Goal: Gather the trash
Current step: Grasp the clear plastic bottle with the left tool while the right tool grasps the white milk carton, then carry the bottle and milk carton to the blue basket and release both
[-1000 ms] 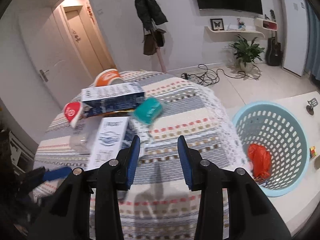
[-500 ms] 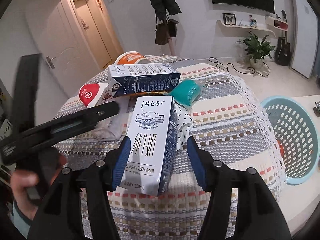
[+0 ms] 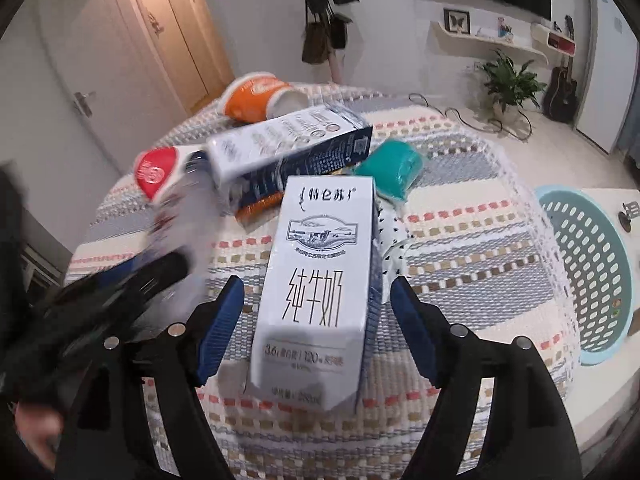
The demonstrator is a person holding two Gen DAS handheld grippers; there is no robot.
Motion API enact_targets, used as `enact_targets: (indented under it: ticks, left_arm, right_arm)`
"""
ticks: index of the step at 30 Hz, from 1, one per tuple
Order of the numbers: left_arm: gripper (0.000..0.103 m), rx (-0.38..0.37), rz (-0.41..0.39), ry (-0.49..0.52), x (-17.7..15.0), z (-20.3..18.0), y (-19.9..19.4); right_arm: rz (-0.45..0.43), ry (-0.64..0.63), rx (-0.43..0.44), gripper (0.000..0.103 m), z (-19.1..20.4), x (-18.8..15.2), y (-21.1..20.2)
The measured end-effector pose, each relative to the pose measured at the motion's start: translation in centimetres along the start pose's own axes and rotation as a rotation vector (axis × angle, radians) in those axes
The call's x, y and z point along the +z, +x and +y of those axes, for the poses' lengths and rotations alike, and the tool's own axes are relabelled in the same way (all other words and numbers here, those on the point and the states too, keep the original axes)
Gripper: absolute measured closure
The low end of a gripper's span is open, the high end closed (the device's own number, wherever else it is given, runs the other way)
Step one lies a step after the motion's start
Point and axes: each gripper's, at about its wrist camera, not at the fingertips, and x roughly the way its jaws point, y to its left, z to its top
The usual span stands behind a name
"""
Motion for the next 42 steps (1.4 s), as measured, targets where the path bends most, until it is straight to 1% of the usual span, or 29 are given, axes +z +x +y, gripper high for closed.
enact_targets:
  ticks: [4,6,8,9,11,12,13,14,16,17,19,21,22,24,27,29,32,35,37,41,42]
  left_arm:
    - [0.044,-0.003,0.015,0.007,-2.1,1.0,-2.1]
    - [0.043,-0.014,0.025,0.011,-2.6,0.9,-2.6]
    - [0.042,-0.027,0.032,0.017,-2.8,0.7,-2.7]
    - [0.042,-0.026,0.032,0.026,-2.9,0.6,-2.6]
    - [0.039,0.003,0.024,0.025,-2.7,0.6,-2.5]
    - [0.036,0.016,0.022,0.026,-2.5,0.4,-2.3]
    - [0.033,0.019,0.020,0.028,-2.1,0.2,-2.0]
    - [0.033,0.032,0.026,0.036,-1.7,-0.1,-1.6]
    - [0.033,0.070,0.042,0.051,-0.9,-0.5,-0.5]
    - [0.033,0.093,0.049,0.066,-0.7,-0.8,0.1]
    - [0.043,0.131,0.055,0.071,-0.4,-1.0,0.8]
    - [0.045,0.124,0.039,0.071,-0.6,-1.1,0.6]
    - [0.045,0.122,0.033,0.065,-0.7,-1.1,0.4]
    - [0.046,0.096,0.004,0.056,-0.9,-1.2,-0.4]
    - [0.047,0.021,-0.061,0.051,-1.3,-1.6,-2.9]
    - [0.047,-0.011,-0.115,0.064,-1.1,-2.5,-4.9]
    - [0.047,-0.052,-0.175,0.091,-0.5,-4.1,-7.0]
    - [0.047,-0.117,-0.219,0.115,0.7,-6.4,-8.5]
    - [0.047,-0.167,-0.246,0.145,1.6,-8.8,-9.1]
    - [0.047,-0.228,-0.252,0.201,3.2,-13.1,-8.7]
    - [0.047,-0.248,-0.251,0.219,3.6,-14.7,-8.3]
  right_arm:
    - [0.016,-0.024,-0.031,0.031,0.9,0.1,1.1]
    - [0.021,-0.036,-0.054,0.032,1.3,0.0,1.6]
    - [0.038,-0.040,-0.059,0.036,1.3,-0.1,2.1]
    - [0.045,-0.042,-0.064,0.036,1.3,-0.1,2.3]
    - [0.050,-0.044,-0.062,0.036,1.3,-0.3,2.4]
    - [0.049,-0.047,-0.060,0.037,1.2,-0.4,2.3]
    - [0.047,-0.053,-0.061,0.040,1.2,-0.3,2.2]
    - [0.043,-0.064,-0.064,0.043,1.2,-0.4,2.1]
    - [0.036,-0.081,-0.056,0.044,1.1,-0.6,1.6]
    - [0.034,-0.085,-0.047,0.044,1.0,-0.7,1.3]
    - [0.028,-0.094,-0.044,0.044,0.7,-0.9,0.8]
    - [0.007,-0.092,-0.034,0.044,0.4,-1.1,0.1]
    - [-0.006,-0.087,-0.013,0.044,0.1,-1.2,-0.5]
    - [-0.037,-0.078,0.015,0.044,-0.4,-1.2,-1.9]
    - [-0.092,-0.065,0.027,0.045,-0.9,-1.1,-4.0]
    - [-0.138,-0.053,0.020,0.045,-1.4,-0.8,-5.7]
    - [-0.207,-0.027,-0.001,0.045,-2.8,-0.2,-8.4]
    - [-0.256,0.011,-0.023,0.044,-4.7,0.4,-10.4]
    - [-0.289,0.035,-0.052,0.044,-6.3,0.9,-11.6]
    - [-0.334,0.090,-0.116,0.044,-10.3,1.4,-13.5]
    - [-0.339,0.100,-0.126,0.044,-11.0,1.4,-13.7]
